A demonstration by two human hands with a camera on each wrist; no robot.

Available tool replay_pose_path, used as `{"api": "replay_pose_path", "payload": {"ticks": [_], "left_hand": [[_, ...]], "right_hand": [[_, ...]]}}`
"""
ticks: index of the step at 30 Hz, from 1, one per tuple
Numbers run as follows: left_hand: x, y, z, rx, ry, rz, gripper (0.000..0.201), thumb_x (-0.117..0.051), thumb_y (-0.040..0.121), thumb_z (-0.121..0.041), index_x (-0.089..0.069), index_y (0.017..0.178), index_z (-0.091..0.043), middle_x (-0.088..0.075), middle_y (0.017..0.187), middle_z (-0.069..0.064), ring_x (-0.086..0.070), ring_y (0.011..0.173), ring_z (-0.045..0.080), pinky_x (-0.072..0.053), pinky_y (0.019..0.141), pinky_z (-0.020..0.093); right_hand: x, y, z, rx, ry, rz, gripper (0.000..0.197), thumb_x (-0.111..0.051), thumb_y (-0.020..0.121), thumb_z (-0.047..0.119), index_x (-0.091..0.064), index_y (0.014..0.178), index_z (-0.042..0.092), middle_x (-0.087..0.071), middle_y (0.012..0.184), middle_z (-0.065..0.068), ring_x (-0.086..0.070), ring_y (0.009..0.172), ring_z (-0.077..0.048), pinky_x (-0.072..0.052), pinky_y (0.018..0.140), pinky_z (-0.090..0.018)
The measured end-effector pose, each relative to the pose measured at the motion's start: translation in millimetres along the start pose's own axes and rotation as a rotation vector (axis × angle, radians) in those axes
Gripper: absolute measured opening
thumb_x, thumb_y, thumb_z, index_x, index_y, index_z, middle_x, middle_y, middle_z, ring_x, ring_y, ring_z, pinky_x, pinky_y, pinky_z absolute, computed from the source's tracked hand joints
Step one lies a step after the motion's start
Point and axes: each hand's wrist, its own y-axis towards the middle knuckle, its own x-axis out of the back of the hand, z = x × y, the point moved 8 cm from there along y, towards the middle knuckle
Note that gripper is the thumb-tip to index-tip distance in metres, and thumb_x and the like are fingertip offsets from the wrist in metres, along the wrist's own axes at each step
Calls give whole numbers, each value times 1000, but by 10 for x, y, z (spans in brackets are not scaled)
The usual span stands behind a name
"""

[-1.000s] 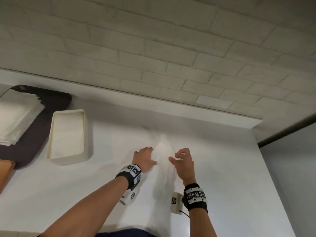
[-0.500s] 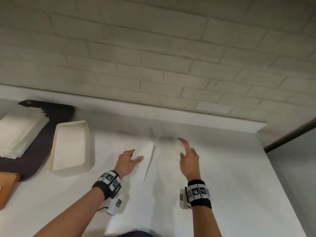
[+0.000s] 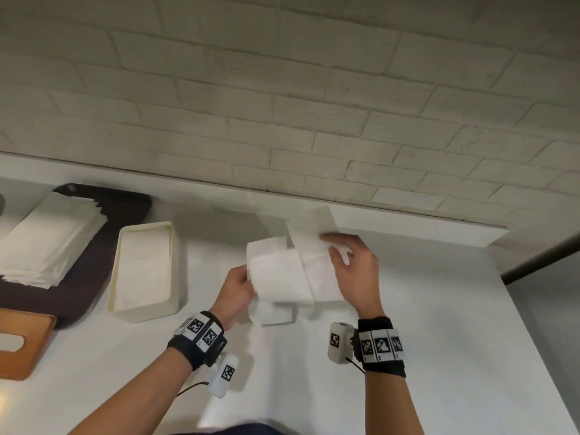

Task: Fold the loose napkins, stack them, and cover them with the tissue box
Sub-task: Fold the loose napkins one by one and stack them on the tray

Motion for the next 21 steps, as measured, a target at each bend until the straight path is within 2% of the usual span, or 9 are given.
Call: {"api": "replay_pose_path", "payload": {"ticks": [2,4,7,9,11,13,15,17,21], "left_hand": [[154,30,22,-13,60,-101,19,-71,100,-27,-76,116,-17,-82,109,5,-77,105,33,-61,95,61],[324,48,57,13,89,-209,27,-71,102,-33,-70,128,-24,-80,113,-3,-77,105,23,-61,97,52],[504,36,14,25,146,-290,21,-63,107,-40,-74,110,-22,-80,101,-3,-76,101,27,-61,92,48],[538,14,-66,24,111,-259,31,-61,108,-43,-75,98,-17,-80,94,4,-75,95,30,-59,85,45],[450,-43,-197,7,32,-176,23,-61,110,-32,-75,105,-14,-80,100,6,-74,99,31,-58,84,40],[298,-133,-396,-35,-79,-51,20,-61,110,-20,-70,127,-15,-80,118,7,-76,110,32,-62,93,46],[152,-255,-600,-66,-160,49,28,-58,111,-12,-66,137,-12,-78,125,13,-76,112,34,-63,94,50],[79,-336,-710,-28,-193,69,28,-53,111,-7,-70,132,-9,-78,123,17,-76,111,38,-61,94,51],[52,-396,-736,118,-333,12,34,-45,113,-17,-75,125,-7,-72,128,28,-69,114,44,-50,100,56]], "right_hand": [[-176,-31,-375,-52,-159,50,41,-69,98,-3,-80,119,30,-74,128,12,-67,127,-8,-51,110,-24],[-305,-116,-674,-145,-289,150,43,-69,98,-4,-75,126,27,-70,134,5,-67,128,-17,-50,113,-29],[-307,-213,-642,-144,-361,150,53,-70,96,-3,-69,137,32,-63,141,7,-68,119,-20,-55,107,-33],[-272,-225,-284,-51,-256,144,59,-74,93,1,-66,140,37,-61,143,14,-65,124,-11,-53,108,-31],[-263,-271,177,12,-48,209,63,-78,92,5,-65,142,42,-57,145,19,-59,133,-5,-53,105,-27],[-291,-349,621,10,268,303,64,-82,93,2,-66,143,37,-55,148,14,-67,130,-16,-61,97,-34],[-336,-440,902,-16,512,388,65,-83,92,-3,-65,146,28,-53,152,4,-77,114,-30,-66,92,-48],[-422,-508,976,-28,554,429,69,-84,91,-3,-62,149,28,-50,156,4,-79,106,-34,-66,89,-55],[-649,-607,727,-67,374,406,74,-84,90,0,-61,148,39,-50,154,13,-76,113,-24,-67,88,-48]]}}
